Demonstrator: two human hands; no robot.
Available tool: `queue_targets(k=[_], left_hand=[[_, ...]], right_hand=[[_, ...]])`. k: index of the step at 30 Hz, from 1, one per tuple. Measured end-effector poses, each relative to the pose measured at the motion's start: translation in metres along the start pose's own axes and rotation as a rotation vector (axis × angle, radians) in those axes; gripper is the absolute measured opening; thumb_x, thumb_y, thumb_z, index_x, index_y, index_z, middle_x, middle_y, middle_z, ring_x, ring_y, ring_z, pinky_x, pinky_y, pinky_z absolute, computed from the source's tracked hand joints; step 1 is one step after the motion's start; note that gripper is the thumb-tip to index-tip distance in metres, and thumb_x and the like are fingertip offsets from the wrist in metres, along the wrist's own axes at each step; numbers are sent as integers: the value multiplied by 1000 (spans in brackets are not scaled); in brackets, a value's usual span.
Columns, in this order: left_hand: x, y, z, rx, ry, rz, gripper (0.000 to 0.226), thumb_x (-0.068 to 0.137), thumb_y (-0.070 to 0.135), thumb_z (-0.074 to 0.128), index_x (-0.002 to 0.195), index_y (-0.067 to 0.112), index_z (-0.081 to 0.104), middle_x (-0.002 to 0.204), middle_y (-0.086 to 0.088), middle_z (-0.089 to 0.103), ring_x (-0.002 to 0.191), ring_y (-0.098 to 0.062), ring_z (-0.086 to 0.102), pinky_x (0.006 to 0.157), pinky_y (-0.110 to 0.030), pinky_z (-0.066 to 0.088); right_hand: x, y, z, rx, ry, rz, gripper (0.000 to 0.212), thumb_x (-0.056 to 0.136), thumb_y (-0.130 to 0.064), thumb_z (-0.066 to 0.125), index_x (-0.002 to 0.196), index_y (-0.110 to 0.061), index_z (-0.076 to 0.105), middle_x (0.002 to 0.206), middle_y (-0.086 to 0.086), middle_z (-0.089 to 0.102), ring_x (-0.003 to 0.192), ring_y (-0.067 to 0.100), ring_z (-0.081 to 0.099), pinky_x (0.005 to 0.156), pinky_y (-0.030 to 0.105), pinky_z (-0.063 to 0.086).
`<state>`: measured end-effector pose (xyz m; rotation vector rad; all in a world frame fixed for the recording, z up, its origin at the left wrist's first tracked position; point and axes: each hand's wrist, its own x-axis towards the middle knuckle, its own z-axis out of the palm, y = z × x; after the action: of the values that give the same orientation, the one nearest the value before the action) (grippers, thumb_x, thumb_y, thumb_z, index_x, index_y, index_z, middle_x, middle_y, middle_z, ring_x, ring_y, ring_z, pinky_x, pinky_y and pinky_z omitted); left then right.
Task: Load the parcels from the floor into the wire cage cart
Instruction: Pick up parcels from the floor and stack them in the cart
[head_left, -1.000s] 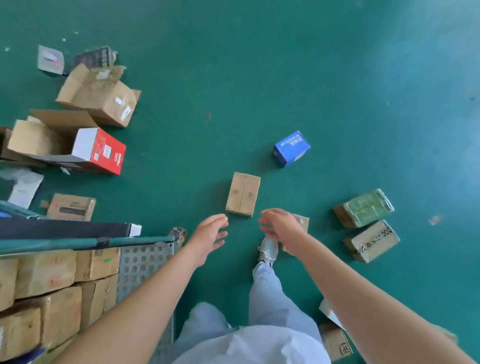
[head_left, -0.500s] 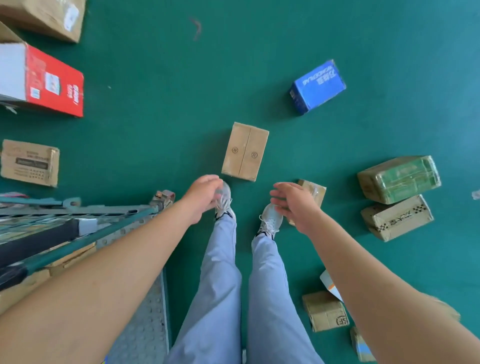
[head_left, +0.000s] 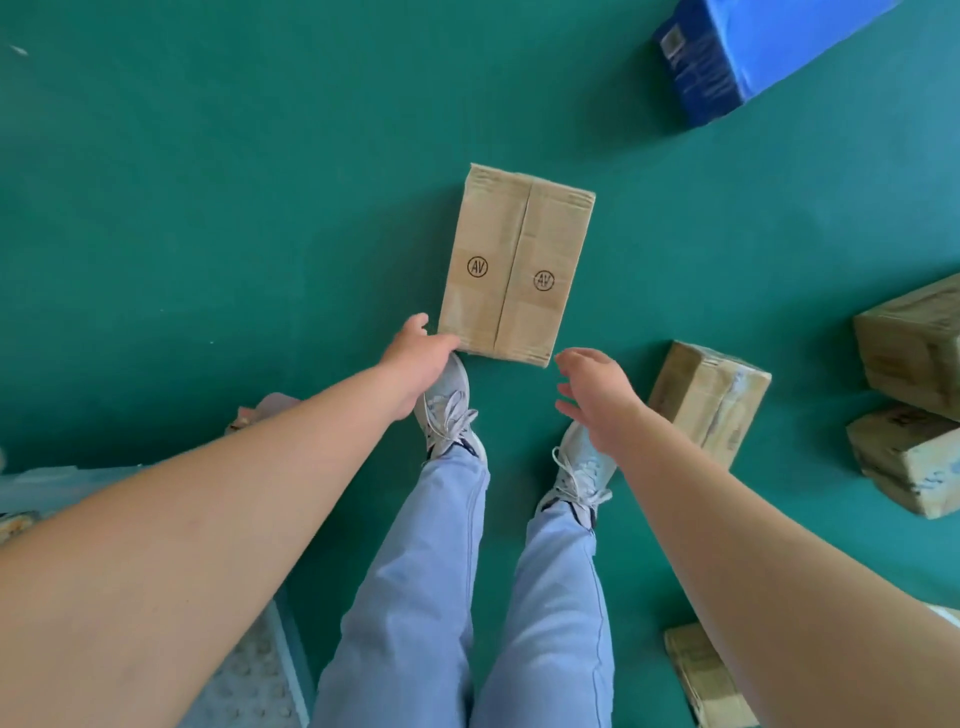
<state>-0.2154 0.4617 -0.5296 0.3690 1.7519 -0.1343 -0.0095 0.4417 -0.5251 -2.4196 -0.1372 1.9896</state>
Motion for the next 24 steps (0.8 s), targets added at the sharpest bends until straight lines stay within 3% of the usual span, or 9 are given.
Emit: queue_targets(k=[2, 5, 9, 12, 15, 17, 19, 22, 24], left_hand=[[32, -2, 3, 45, 17, -11, 78, 100, 35, 56, 164, 27, 13, 169, -1, 21, 150, -29, 32, 121, -51, 30], [72, -4, 9, 77, 11, -22, 78, 101, 36, 54, 165, 26, 10, 171, -1, 16, 154, -29, 24, 121, -51, 24], [87, -4, 19, 38, -44, -35, 74, 102, 46, 55, 163, 20, 20, 165, -3, 30, 146, -28, 35, 116, -47, 30], [68, 0, 16, -72, -16, -6, 64, 98, 59, 57, 142, 20, 33, 140, -2, 47, 118, -21, 44, 95, -40, 34], [34, 13, 1, -250, -39, -13, 67, 86, 78, 57, 122, 25, 39, 126, 5, 46, 123, -22, 43, 101, -46, 34], [2, 21, -10, -324, -82, -31, 82, 65, 95, 58, 113, 31, 41, 128, 2, 51, 125, -28, 49, 105, -58, 40], [-27, 21, -20, -362, -92, -49, 92, 53, 101, 57, 110, 32, 40, 129, -4, 55, 120, -31, 56, 95, -63, 48], [-91, 23, -34, -395, -88, -50, 88, 64, 96, 53, 120, 30, 42, 128, -7, 57, 114, -31, 59, 89, -57, 53], [-132, 21, -43, -454, -84, -50, 81, 76, 89, 53, 128, 27, 43, 124, -8, 60, 110, -29, 63, 80, -49, 57]], right_hand=[[32, -2, 13, -23, 52, 3, 48, 103, -28, 52, 150, -21, 43, 132, 1, 53, 113, 20, 59, 102, 41, 52], [71, -1, 31, -39, 70, 12, 64, 101, -31, 50, 160, -26, 26, 138, -1, 50, 91, 16, 53, 86, 36, 45], [88, 3, 46, -19, 55, -6, 51, 98, -36, 56, 145, -21, 43, 122, 0, 56, 81, 14, 48, 69, 30, 38], [66, -3, 43, 91, 78, -38, 59, 96, -53, 60, 140, -25, 33, 131, 1, 50, 106, 20, 51, 87, 37, 36], [26, -14, 31, 208, 81, -90, 58, 89, -72, 56, 126, -31, 36, 146, -1, 42, 128, 22, 44, 100, 42, 34], [-5, -21, 23, 254, 66, -109, 61, 79, -83, 55, 112, -34, 39, 139, -1, 46, 127, 23, 47, 109, 50, 39], [-39, -26, 16, 256, 45, -117, 63, 72, -87, 57, 106, -37, 40, 130, -1, 51, 122, 24, 53, 108, 56, 43], [-96, -27, 3, 204, 17, -123, 57, 84, -79, 54, 116, -35, 40, 126, -2, 53, 115, 21, 56, 103, 55, 47], [-138, -27, -6, 188, 5, -128, 54, 90, -74, 53, 122, -32, 40, 125, -3, 55, 109, 17, 57, 91, 47, 52]])
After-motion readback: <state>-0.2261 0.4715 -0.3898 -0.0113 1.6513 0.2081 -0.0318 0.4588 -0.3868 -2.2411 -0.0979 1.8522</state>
